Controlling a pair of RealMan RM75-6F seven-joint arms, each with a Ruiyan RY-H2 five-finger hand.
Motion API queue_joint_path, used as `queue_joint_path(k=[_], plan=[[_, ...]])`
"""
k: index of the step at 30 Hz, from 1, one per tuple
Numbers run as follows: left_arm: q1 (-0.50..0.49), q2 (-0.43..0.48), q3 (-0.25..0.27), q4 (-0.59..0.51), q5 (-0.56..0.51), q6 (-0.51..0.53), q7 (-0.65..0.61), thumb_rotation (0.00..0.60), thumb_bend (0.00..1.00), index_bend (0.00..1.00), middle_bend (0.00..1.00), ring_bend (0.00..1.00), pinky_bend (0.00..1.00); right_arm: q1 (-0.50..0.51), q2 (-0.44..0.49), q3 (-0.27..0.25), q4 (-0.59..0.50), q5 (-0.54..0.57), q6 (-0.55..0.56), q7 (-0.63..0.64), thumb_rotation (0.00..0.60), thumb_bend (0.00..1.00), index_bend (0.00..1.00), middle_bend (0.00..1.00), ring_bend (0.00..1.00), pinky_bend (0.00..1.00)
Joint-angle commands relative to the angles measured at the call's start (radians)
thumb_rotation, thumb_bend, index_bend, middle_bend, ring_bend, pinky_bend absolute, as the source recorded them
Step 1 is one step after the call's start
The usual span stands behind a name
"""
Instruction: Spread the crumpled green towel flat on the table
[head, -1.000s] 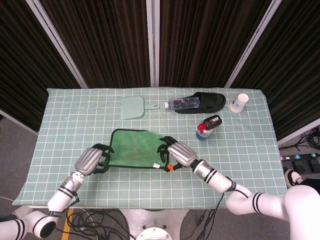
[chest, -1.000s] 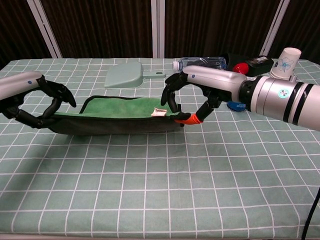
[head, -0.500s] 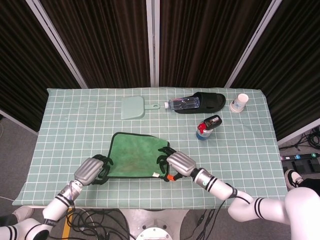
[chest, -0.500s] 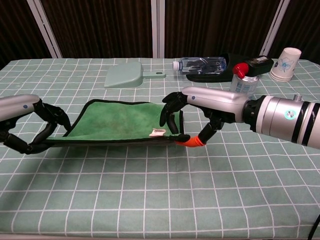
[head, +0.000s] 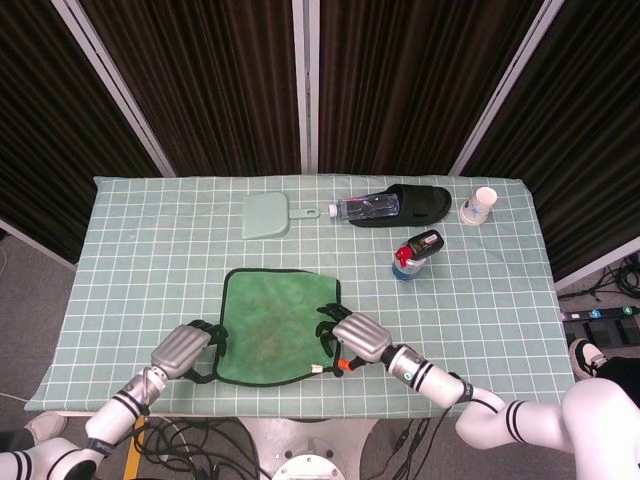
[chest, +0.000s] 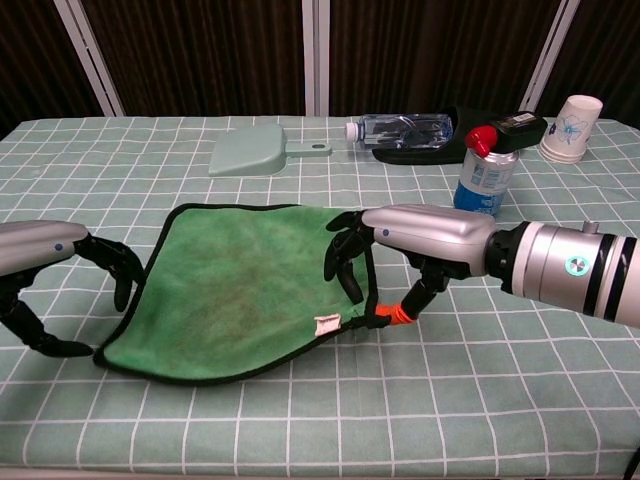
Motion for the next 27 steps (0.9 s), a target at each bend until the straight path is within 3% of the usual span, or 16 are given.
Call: queue_joint_path(k=[1, 5, 7, 10, 13, 17, 22, 27], plan=[[-0.006, 0.009, 0.003, -0.011, -0.005, -0.011, 0.014, 0.600, 0.16, 0.40, 0.32, 0.29, 0.22, -0.004, -0.002, -0.009, 0.003, -0.006, -0.003, -0.019, 0.600, 0.38, 0.74, 0.28, 0.01, 0.00], [-0.004, 0.011, 0.000, -0.021, -0.003, -0.006, 0.019, 0.600, 0.10, 0.32, 0.29, 0.27, 0.22, -0.010, 0.005, -0.024, 0.006, -0.020, -0.003, -0.073, 0.596, 0.28, 0.66, 0.24, 0.00, 0.00], [-0.004, 0.012, -0.002, -0.023, -0.003, -0.004, 0.017, 0.600, 0.09, 0.31, 0.27, 0.25, 0.22, -0.014, 0.012, -0.030, 0.001, -0.021, -0.006, -0.107, 0.547, 0.16, 0.55, 0.20, 0.00, 0.00], [-0.003, 0.010, -0.007, -0.023, -0.003, 0.001, 0.015, 0.600, 0.07, 0.30, 0.27, 0.25, 0.22, -0.022, 0.028, -0.035, -0.021, -0.010, -0.018, -0.160, 0.427, 0.01, 0.32, 0.12, 0.00, 0.00], [-0.002, 0.007, -0.012, -0.021, -0.004, 0.005, 0.016, 0.600, 0.07, 0.30, 0.26, 0.25, 0.22, -0.032, 0.043, -0.036, -0.046, 0.007, -0.026, -0.206, 0.375, 0.00, 0.15, 0.05, 0.00, 0.00], [-0.001, 0.006, -0.022, -0.018, -0.017, 0.008, 0.010, 0.600, 0.07, 0.30, 0.26, 0.25, 0.22, -0.044, 0.066, -0.036, -0.076, 0.019, -0.024, -0.245, 0.337, 0.00, 0.03, 0.01, 0.00, 0.00], [0.016, 0.008, -0.055, -0.012, -0.056, 0.045, -0.008, 0.600, 0.07, 0.30, 0.26, 0.25, 0.22, -0.070, 0.118, -0.016, -0.125, 0.031, 0.029, -0.260, 0.358, 0.00, 0.03, 0.00, 0.00, 0.00], [0.051, 0.027, -0.109, -0.008, -0.130, 0.116, -0.028, 0.600, 0.11, 0.30, 0.26, 0.25, 0.22, -0.154, 0.187, 0.034, -0.193, 0.096, 0.167, -0.322, 0.582, 0.06, 0.17, 0.08, 0.00, 0.00]])
